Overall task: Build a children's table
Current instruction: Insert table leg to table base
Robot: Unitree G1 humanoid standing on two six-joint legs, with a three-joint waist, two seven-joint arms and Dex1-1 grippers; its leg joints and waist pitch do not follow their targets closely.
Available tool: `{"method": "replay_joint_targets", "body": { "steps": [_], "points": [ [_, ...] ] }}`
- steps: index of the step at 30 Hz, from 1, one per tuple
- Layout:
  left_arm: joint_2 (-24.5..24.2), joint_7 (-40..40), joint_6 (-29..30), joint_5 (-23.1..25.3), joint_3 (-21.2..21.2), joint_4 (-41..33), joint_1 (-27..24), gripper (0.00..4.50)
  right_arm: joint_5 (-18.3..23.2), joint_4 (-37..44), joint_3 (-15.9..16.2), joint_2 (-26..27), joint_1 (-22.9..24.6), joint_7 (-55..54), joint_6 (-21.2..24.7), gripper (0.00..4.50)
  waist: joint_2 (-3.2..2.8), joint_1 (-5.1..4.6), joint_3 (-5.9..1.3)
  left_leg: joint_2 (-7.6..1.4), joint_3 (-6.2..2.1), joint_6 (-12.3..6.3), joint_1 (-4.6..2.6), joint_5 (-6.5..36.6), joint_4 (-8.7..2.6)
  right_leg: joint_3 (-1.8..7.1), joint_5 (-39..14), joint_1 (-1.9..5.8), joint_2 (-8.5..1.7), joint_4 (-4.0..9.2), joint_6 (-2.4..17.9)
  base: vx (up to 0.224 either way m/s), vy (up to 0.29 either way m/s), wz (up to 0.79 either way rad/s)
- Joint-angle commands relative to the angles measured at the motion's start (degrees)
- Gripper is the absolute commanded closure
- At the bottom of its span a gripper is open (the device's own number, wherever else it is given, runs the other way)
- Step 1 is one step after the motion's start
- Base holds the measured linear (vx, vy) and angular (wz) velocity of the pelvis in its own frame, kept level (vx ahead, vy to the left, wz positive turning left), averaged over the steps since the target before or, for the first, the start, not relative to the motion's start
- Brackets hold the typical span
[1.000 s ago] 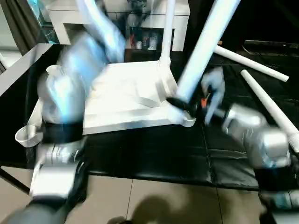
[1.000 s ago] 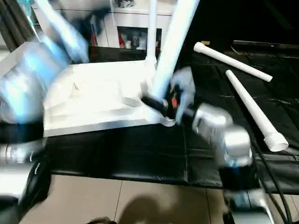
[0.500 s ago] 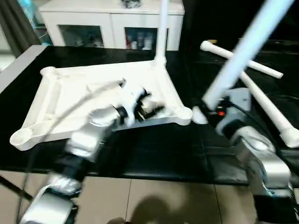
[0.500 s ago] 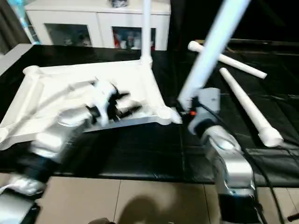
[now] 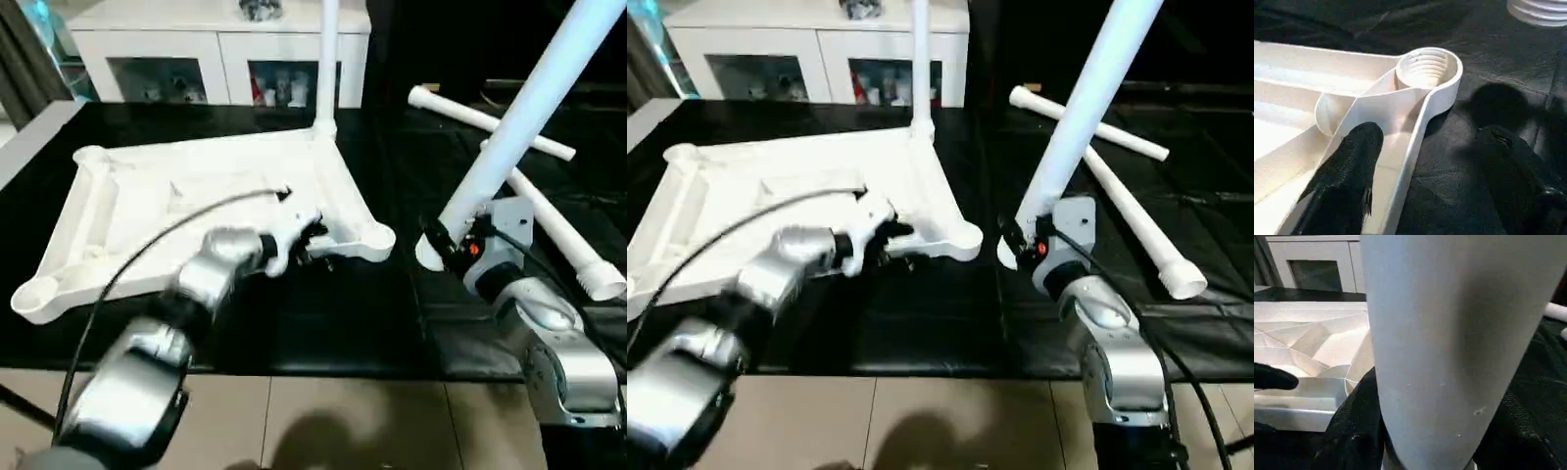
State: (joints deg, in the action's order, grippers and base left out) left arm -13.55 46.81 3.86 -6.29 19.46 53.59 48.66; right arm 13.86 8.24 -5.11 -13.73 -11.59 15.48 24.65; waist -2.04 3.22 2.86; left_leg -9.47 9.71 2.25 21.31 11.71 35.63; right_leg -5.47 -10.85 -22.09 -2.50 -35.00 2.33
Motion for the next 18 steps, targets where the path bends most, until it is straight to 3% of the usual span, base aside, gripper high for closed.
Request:
{"method": "replay_joint_targets", "body": {
  "steps": [1,3,4,6,7,11,15,18],
  "points": [
    [0.12,-1.25,-1.88,1.93,-0.25,3.93,2.28,1.04,-0.02,2.37,-0.08,-0.11,-0.14,0.02,0.41,2.59,0.01,0.02,-4.11,-3.71,-1.84,-3.76,-0.49,4.33,-3.97,4.05,-5.97,3.56,-6.59,4.46,8.76,0.000,0.000,0.00],
    [0.22,-1.45,-1.66,2.46,-0.08,5.45,3.03,1.04,-0.02,2.69,0.00,-0.04,0.24,-0.03,0.52,2.59,-0.01,0.21,-4.15,-3.82,-1.83,-4.15,-0.47,4.05,-3.94,4.10,-4.82,3.70,-6.91,4.20,9.89,0.000,0.000,0.00],
    [0.33,-1.52,-1.71,3.20,0.09,7.01,3.66,1.31,-0.07,2.89,0.14,0.03,0.56,-0.08,0.55,2.59,0.03,0.29,-4.11,-3.74,-1.74,-4.36,-0.40,3.95,-3.91,4.09,-5.03,3.73,-6.94,4.30,10.13,0.000,0.000,0.00],
    [0.48,-1.51,-1.90,3.90,0.12,8.61,4.25,1.38,-0.10,3.02,0.27,0.09,0.79,-0.12,0.56,2.59,0.00,0.38,-4.07,-3.82,-1.81,-4.38,-0.47,4.16,-3.96,4.05,-5.83,3.75,-6.95,4.33,10.10,0.000,0.000,0.00],
    [0.69,-0.49,-2.28,4.67,0.21,10.75,4.89,1.44,-0.13,3.05,0.49,0.16,0.90,-0.23,0.55,2.59,-0.34,0.36,-4.01,-3.86,-1.82,-4.30,-0.52,4.70,-3.98,4.04,-6.39,3.66,-6.95,4.51,10.18,0.000,0.000,0.00],
    [1.14,0.96,-2.71,6.26,0.39,14.38,5.94,1.84,-0.10,3.14,0.74,0.24,0.78,-0.32,0.76,2.59,-0.02,0.36,-3.92,-3.74,-1.76,-4.12,-0.57,5.61,-4.03,4.06,-8.70,3.75,-7.02,4.82,9.77,0.000,0.000,0.00],
    [1.43,-0.46,-2.21,7.34,0.31,16.06,6.36,2.28,-0.08,2.95,0.83,0.26,0.50,-0.21,0.79,2.59,-0.06,0.42,-3.94,-4.02,-1.90,-4.18,-0.61,5.35,-4.12,4.09,-7.87,3.66,-7.11,4.57,10.26,0.000,0.000,0.00],
    [1.94,-0.81,-1.42,7.54,-0.82,17.58,6.88,2.38,0.11,2.70,0.90,0.10,0.00,0.05,0.73,2.59,-0.05,0.49,-3.99,-3.92,-1.82,-4.46,-0.53,4.95,-4.04,4.13,-6.79,3.73,-7.18,4.52,10.77,0.000,0.000,0.00]
  ]
}}
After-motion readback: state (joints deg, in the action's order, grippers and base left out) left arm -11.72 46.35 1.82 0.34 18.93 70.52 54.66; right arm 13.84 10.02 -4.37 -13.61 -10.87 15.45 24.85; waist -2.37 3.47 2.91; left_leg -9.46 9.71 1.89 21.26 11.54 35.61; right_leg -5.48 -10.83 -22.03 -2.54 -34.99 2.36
